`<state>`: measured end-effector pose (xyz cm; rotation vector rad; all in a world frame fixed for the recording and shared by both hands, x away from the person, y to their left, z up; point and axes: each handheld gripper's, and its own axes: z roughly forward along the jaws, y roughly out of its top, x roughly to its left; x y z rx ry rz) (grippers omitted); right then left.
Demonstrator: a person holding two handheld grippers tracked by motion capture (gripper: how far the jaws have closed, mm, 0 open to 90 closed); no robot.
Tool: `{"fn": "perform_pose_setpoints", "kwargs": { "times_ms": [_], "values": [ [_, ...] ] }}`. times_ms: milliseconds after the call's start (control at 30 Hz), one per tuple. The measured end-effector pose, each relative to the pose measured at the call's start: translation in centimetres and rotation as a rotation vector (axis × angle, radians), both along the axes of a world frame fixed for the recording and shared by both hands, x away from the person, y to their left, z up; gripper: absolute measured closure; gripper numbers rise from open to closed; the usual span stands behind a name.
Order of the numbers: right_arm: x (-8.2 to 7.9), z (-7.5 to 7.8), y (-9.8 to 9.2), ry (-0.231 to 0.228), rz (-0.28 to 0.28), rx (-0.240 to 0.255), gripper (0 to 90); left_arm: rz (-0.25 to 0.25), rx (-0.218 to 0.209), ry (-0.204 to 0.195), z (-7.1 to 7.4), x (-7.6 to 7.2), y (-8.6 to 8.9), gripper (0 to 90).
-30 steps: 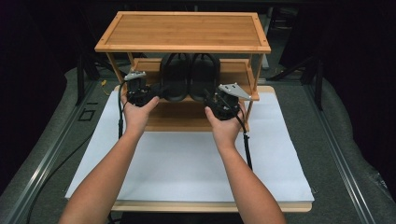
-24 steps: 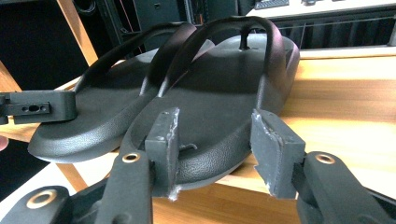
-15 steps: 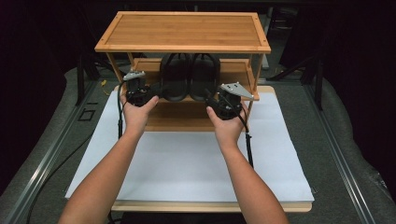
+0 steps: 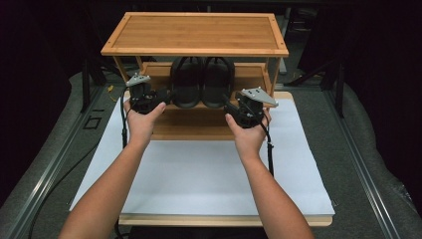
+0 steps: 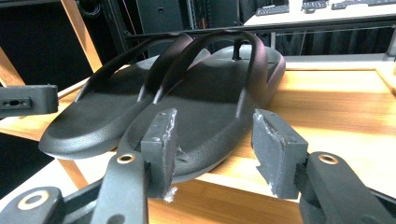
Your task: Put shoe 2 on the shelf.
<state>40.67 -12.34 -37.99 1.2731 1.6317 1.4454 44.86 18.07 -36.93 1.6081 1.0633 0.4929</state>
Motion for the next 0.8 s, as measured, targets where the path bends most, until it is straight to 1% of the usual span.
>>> {"fn": "perform_pose_setpoints", "kwargs": {
  "times_ms": [33,133,233,333,400,433,467,633,700,733,800],
  "values": [
    [-0.1,0.1,-0.1,0.002,0.003,-0.004,51.0,-0.002,-0.001,-0.002,0.1,-0.1,0.0,48.5],
    [-0.4,0.4,-0.4,-0.010,-0.001,-0.014,51.0,-0.010,-0.005,-0.011,0.4,-0.7,0.2,48.4],
    [-0.8,0.6,-0.8,-0.019,-0.003,-0.024,51.0,-0.019,0.004,-0.024,0.6,-1.4,0.4,48.2],
    [-1.4,0.9,-1.2,-0.023,0.000,-0.038,51.0,-0.024,0.019,-0.029,0.9,-1.9,0.8,47.8],
    [-1.8,1.1,-1.6,-0.031,0.004,-0.048,51.1,-0.025,0.020,-0.038,1.2,-2.4,1.2,47.7],
    [-2.1,1.2,-1.8,-0.034,0.002,-0.053,51.1,-0.025,0.014,-0.046,1.2,-2.7,1.4,47.7],
    [-2.3,1.3,-2.1,-0.034,0.003,-0.065,51.1,-0.024,0.013,-0.050,1.3,-2.9,1.7,47.5],
    [-3.9,2.0,-3.6,-0.032,0.006,-0.094,51.1,-0.020,0.038,-0.056,1.5,-4.3,3.0,47.4],
    [-4.7,2.2,-4.2,-0.038,-0.003,-0.107,51.1,-0.015,0.039,-0.059,1.5,-4.9,3.7,47.4],
    [-5.1,2.3,-4.6,-0.043,0.005,-0.099,51.1,-0.012,0.039,-0.060,1.5,-5.2,4.0,47.4],
    [-5.9,2.4,-5.3,-0.041,0.010,-0.103,51.2,-0.010,0.044,-0.067,1.5,-5.9,4.8,47.0]
  ]
}}
